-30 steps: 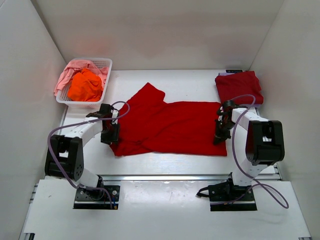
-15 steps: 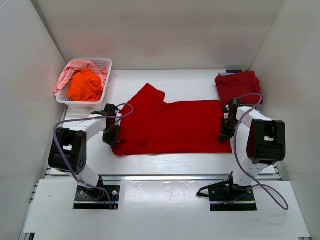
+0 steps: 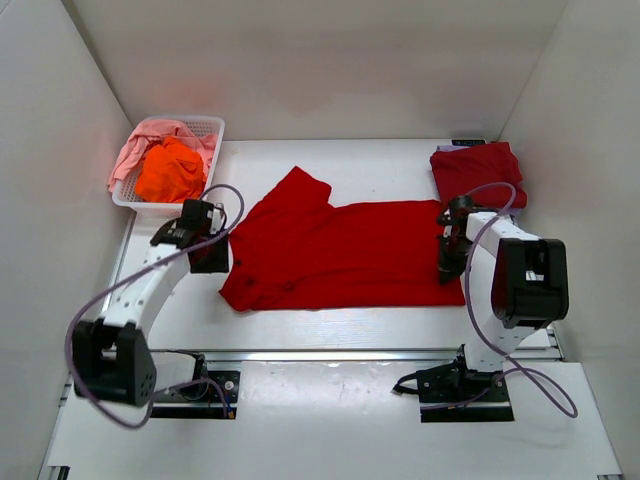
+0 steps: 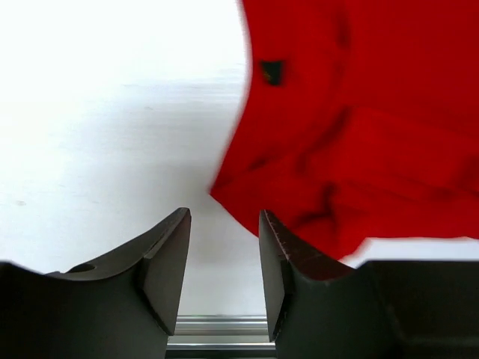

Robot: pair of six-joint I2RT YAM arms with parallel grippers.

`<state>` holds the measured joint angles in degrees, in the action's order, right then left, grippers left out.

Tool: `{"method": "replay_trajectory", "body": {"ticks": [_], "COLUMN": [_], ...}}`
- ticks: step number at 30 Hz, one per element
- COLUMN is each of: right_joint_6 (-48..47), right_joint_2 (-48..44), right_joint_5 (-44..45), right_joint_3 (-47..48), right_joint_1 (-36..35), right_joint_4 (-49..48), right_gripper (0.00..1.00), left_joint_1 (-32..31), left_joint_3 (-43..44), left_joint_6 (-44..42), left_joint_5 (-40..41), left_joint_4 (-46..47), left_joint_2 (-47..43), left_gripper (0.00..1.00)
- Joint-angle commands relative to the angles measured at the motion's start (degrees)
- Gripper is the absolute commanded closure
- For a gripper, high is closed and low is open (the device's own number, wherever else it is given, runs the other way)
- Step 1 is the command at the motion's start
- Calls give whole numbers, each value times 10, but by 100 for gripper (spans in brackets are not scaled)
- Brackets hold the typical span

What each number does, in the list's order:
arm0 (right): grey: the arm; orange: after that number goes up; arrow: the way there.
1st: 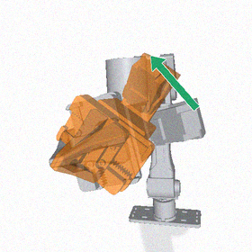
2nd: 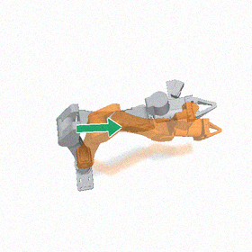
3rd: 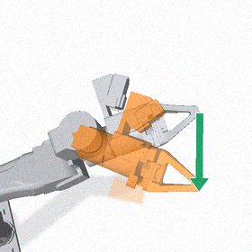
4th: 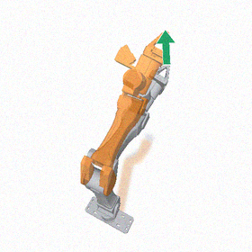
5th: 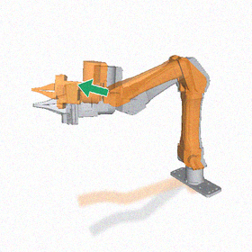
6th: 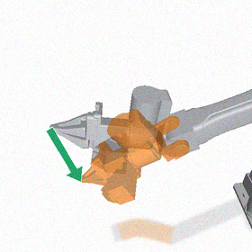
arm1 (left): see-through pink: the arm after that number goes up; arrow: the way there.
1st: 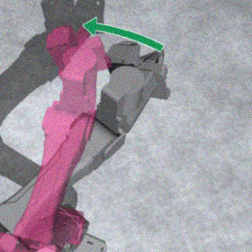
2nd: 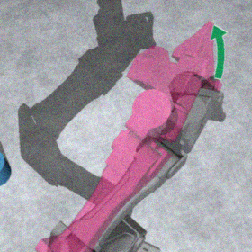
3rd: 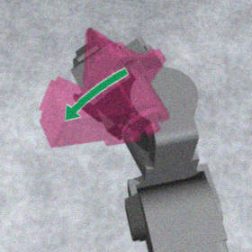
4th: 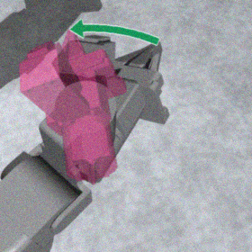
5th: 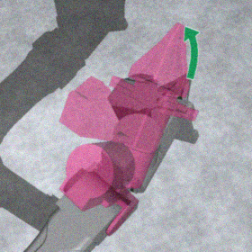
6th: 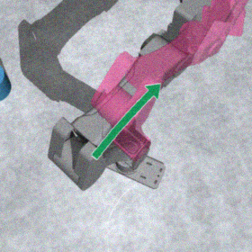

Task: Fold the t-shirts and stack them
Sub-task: Fold the flattened tshirt in 1/3 of the way

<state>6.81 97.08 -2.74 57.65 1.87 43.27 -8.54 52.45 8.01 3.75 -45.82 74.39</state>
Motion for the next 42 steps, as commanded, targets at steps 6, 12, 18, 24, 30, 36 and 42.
{"method": "replay_trajectory", "body": {"ticks": [6, 12, 18, 24, 30, 36, 42], "right_joint_6": [-37, -106, -68, -49, -25, -26, -9], "right_joint_2": [-54, -181, -192, -157, -142, -111, -76], "right_joint_5": [26, 103, 35, 6, -46, -68, -78], "right_joint_3": [10, -24, -31, -50, -54, -43, -46], "right_joint_1": [-82, -230, -149, -110, -77, -73, -67], "right_joint_4": [-55, -135, -150, -131, -162, -158, -155], "right_gripper": [73, 57, 66, 92, 98, 97, 99], "left_joint_1": [-3, -17, -35, -39, -46, -53, -32], "left_joint_3": [-121, -115, -156, -12, 139, 244, 201], "left_joint_6": [118, 133, 189, 175, 181, 169, 166], "left_joint_5": [-156, -145, -161, -135, -105, -66, -44], "left_joint_4": [37, 37, 133, 201, 239, 199, 205], "left_joint_2": [-140, -139, -138, 42, 219, 362, 374], "left_gripper": [50, 50, 49, 50, 51, 50, 48]}}
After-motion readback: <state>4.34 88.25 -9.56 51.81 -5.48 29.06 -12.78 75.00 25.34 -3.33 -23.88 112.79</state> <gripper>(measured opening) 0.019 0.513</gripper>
